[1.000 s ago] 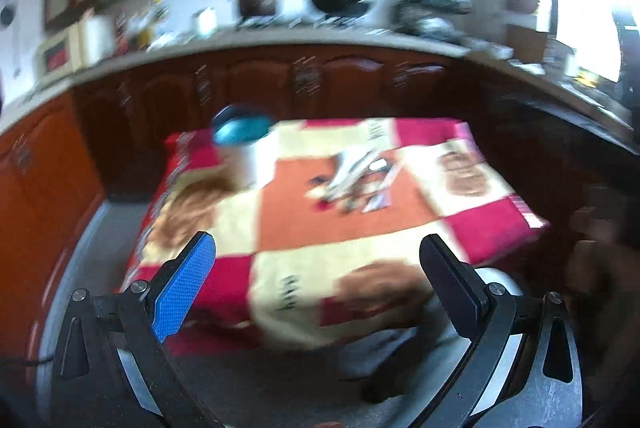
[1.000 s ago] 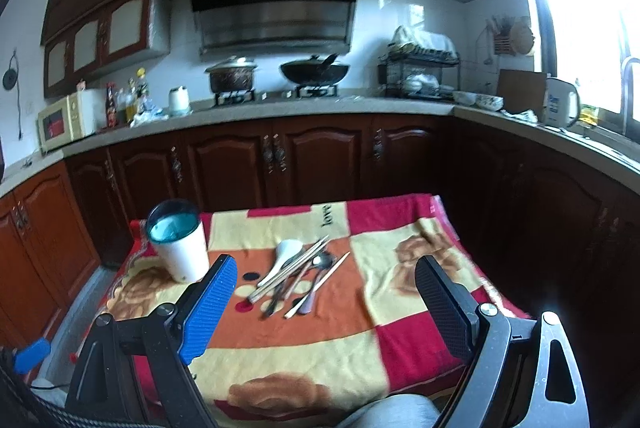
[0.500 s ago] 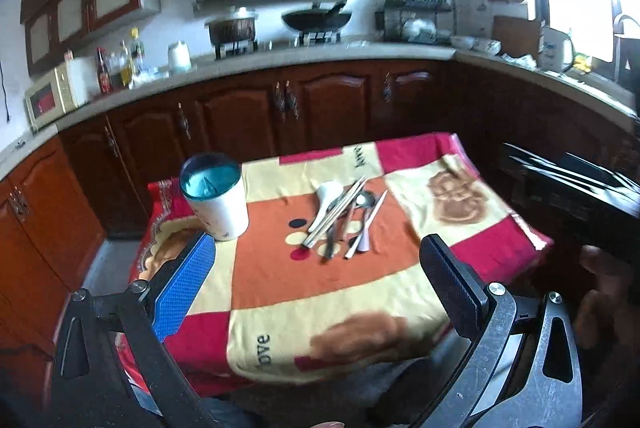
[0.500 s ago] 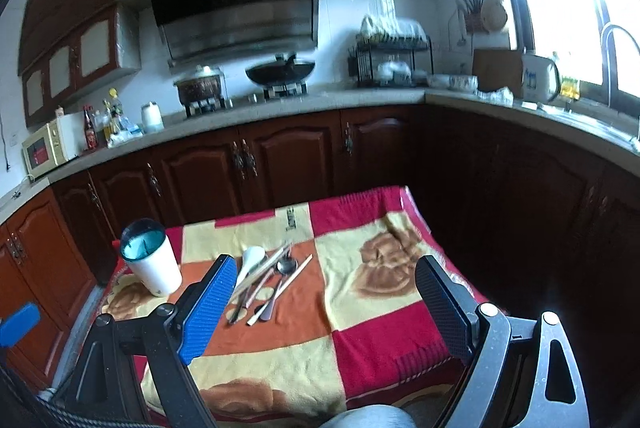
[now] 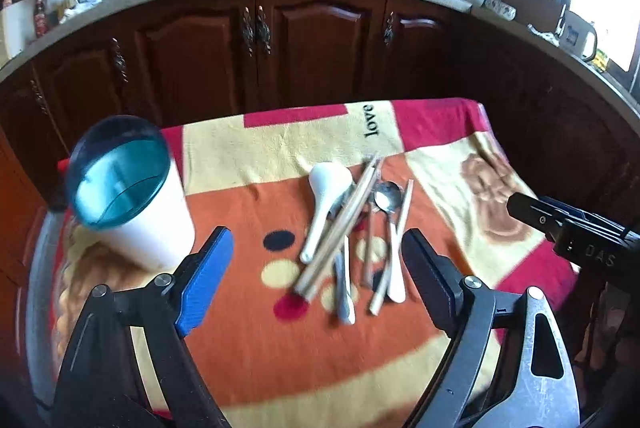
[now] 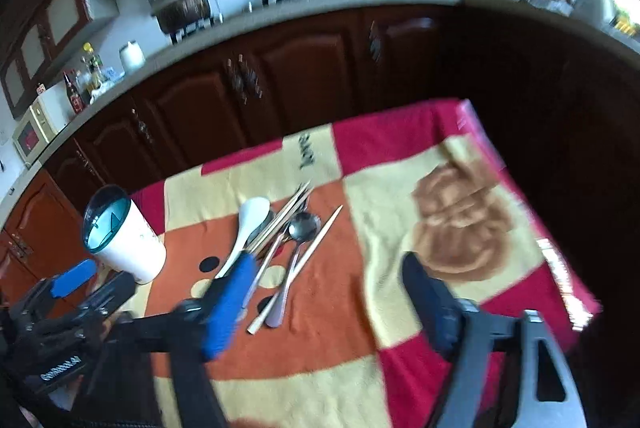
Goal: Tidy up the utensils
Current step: 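Move both tools forward toward the pile of utensils on the tablecloth, then grasp the white rice paddle handle with the left tool while the right tool grasps a wooden chopstick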
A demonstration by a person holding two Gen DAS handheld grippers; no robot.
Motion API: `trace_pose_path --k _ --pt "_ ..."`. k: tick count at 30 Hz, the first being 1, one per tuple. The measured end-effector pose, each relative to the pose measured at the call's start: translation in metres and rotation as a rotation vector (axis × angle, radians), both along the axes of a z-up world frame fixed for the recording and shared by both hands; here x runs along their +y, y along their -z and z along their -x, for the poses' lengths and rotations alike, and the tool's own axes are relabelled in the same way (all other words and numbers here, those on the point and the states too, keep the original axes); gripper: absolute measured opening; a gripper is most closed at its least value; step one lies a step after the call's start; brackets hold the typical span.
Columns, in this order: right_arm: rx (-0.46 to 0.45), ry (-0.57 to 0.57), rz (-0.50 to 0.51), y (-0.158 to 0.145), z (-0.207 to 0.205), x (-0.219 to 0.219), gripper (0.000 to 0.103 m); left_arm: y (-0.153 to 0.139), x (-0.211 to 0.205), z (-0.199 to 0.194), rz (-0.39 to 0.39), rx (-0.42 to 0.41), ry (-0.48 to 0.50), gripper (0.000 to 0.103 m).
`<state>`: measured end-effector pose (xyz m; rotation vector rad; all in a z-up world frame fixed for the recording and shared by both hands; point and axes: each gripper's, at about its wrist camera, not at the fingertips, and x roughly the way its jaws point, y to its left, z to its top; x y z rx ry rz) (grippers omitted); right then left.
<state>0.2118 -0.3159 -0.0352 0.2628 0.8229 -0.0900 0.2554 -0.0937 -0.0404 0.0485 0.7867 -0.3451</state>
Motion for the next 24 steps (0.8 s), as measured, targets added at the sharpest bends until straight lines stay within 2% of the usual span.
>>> trace_pose_path --k 3,4,6,12,17,19,24 --pt "0.064 0.003 -0.027 0.024 -0.036 -0.004 0.052 0.021 -0.005 -0.035 0.004 0.062 0.009 0.078" --pt "0.099 0.005 -0.05 0.035 -0.05 -0.006 0.045 0.026 -0.007 -0.044 0.0 0.077 0.011 0.075" --pt "0.125 0.007 -0.075 0.047 -0.065 -0.007 0.04 0.038 -0.01 -0.061 -0.003 0.106 0.013 0.072" --pt "0.22 0.039 -0.155 0.086 -0.113 -0.018 0.033 0.072 -0.017 -0.107 0.019 0.213 0.037 0.069" --pt "0.304 0.072 -0.235 0.117 -0.148 -0.031 0.029 0.091 -0.025 -0.137 0.017 0.304 0.073 0.06" --pt "0.32 0.077 -0.265 0.123 -0.155 -0.035 0.026 0.098 -0.026 -0.144 0.003 0.333 0.074 0.052" --pt "0.324 0.095 -0.27 0.12 -0.169 -0.038 0.023 0.106 -0.031 -0.153 0.006 0.374 0.09 0.051"
